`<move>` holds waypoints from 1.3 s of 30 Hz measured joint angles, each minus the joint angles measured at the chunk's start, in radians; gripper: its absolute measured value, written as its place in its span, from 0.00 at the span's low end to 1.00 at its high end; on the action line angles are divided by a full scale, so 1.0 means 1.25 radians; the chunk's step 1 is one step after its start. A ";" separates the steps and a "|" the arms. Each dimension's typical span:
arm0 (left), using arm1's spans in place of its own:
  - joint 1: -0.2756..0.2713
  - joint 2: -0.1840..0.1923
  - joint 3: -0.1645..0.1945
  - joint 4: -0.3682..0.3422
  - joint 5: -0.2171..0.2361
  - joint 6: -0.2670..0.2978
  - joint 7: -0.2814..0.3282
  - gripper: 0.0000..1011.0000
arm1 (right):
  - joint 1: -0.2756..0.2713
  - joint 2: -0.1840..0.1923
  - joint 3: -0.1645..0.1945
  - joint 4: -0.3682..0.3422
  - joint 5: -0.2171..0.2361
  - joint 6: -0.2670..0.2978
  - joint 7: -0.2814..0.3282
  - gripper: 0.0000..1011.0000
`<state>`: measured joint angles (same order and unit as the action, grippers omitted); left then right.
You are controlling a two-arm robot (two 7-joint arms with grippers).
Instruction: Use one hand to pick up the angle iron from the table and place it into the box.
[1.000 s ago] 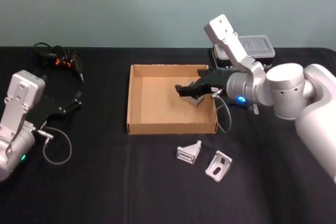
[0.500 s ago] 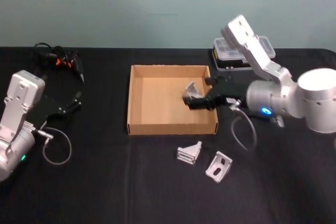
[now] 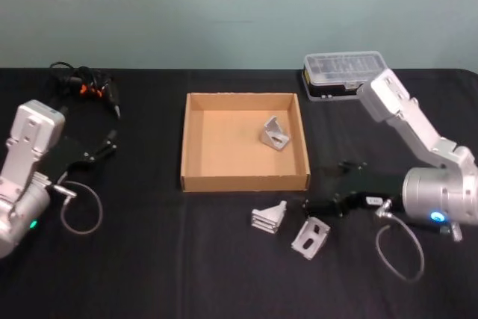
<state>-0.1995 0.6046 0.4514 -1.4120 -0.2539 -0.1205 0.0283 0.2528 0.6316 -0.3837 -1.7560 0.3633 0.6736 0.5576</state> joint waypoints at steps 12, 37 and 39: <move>0.000 0.000 0.000 0.000 0.000 0.000 0.000 1.00 | -0.051 0.061 -0.023 -0.046 0.001 0.007 -0.011 0.99; 0.000 0.000 0.000 0.000 0.000 0.000 0.000 1.00 | -0.013 0.039 -0.086 0.019 -0.015 -0.017 -0.045 0.99; 0.000 0.000 0.000 0.000 0.000 0.000 0.000 1.00 | -0.012 0.036 -0.087 0.025 -0.014 -0.020 -0.048 0.99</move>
<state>-0.1995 0.6047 0.4514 -1.4120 -0.2539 -0.1205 0.0283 0.2379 0.6761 -0.4924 -1.7253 0.3458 0.6487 0.4980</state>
